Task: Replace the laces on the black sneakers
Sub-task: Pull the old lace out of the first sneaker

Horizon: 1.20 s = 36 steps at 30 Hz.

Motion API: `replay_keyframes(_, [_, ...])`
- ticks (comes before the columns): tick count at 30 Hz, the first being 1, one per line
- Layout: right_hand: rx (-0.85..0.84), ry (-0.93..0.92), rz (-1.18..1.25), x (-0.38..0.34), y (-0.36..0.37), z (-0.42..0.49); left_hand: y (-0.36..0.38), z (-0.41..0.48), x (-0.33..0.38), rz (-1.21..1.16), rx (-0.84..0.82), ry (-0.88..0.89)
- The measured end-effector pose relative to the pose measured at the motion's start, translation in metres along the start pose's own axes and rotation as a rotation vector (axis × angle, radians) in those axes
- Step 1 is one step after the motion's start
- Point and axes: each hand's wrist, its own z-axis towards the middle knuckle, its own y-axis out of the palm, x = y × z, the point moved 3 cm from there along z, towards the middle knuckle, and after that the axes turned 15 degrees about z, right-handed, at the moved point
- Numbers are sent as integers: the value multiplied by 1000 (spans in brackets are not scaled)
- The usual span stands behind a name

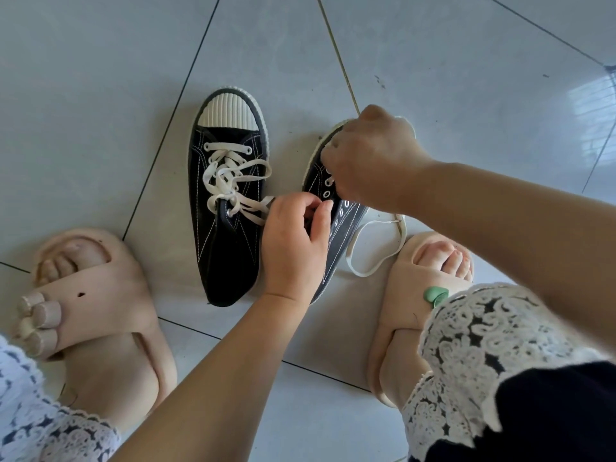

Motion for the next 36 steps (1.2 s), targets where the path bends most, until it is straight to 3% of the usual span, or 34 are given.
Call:
replay_keyframes(2, [26,42,378,13,10,-1,-1,0,0,4,3,8])
replay_keyframes(5, [192,373,955,31,22,-15,-3,1,-2,8,21,-11])
replay_keyframes(8, [181,568,1185,33,39,-22,-3,1,0,8,21,-5])
replay_keyframes(12, [239,288,1126,39,16,-13,-3,0,2,15,19,7])
replay_keyframes(14, [175,129,1047,31,6,-5,-2,1,0,20,12,5])
replay_keyframes(16, [79,39,714,15,8,-2,-2,1,0,21,0,0])
replay_keyframes(18, [119,-84,403,1,10,-1,-2,1,0,15,-6,-2])
replay_keyframes(19, [143,-101,368,2,10,-1,-2,1,0,11,-4,0])
replay_keyframes(21, [214,115,661,18,12,0,-2,1,0,8,5,0])
replay_keyframes(24, [430,724,1513,54,22,-8,-4,2,-2,11,14,-7])
replay_keyframes(26, [352,906,1695,56,36,-17,-4,3,-3,5,19,-22])
replay_keyframes(28, [179,782,1395,52,41,-20,-4,3,-3,3,23,-27])
replay_keyframes(30, [196,594,1116,50,34,-19,-4,3,-3,6,21,-21])
replay_keyframes(33, [269,316,1106,39,13,-10,-3,3,-3,10,17,-16])
replay_keyframes(36, [138,76,902,16,5,-2,-4,3,-2,9,19,-14])
